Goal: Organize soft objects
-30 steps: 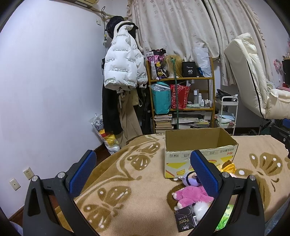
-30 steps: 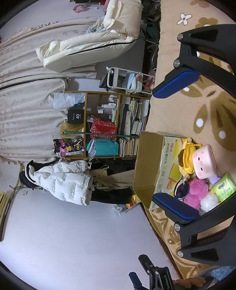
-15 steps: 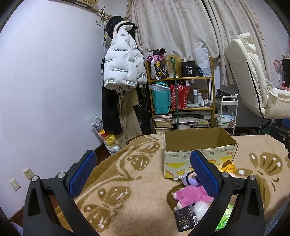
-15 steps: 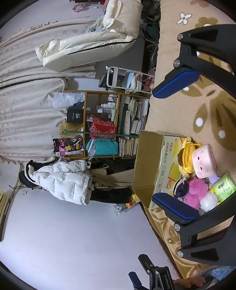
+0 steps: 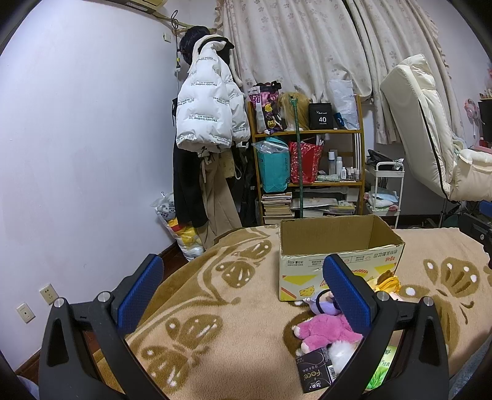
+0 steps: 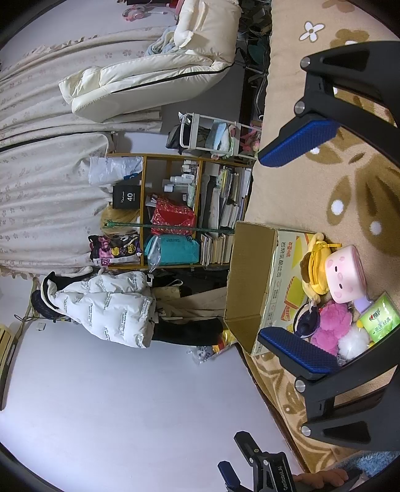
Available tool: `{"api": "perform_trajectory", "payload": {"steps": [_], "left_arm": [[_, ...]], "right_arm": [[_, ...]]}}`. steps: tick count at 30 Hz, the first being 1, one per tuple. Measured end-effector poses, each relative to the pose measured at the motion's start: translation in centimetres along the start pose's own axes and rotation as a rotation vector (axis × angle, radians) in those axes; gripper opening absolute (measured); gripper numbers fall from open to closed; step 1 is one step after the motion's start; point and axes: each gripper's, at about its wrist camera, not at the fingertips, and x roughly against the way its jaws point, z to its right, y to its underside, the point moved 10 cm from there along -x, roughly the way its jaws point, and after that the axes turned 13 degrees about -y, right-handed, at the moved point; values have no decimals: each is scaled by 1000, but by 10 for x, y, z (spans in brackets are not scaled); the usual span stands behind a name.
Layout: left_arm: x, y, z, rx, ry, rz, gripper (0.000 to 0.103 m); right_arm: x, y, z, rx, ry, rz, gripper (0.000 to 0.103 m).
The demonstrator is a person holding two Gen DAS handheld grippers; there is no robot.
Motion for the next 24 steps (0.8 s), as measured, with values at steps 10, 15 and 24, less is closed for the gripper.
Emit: {"api": "perform_trajectory", "payload": {"steps": [10,15,24], "left_arm": [[0,0,0,-1,-1,0,102],[0,1,0,-3,2,-5,102],[-15,16,13,-84,9,-78,102]], "right_arm": [[0,0,0,-3,-3,0,103],[-1,0,1,0,0,-2,103],[-13,11,-4,-22,-3,-45,103]]}}
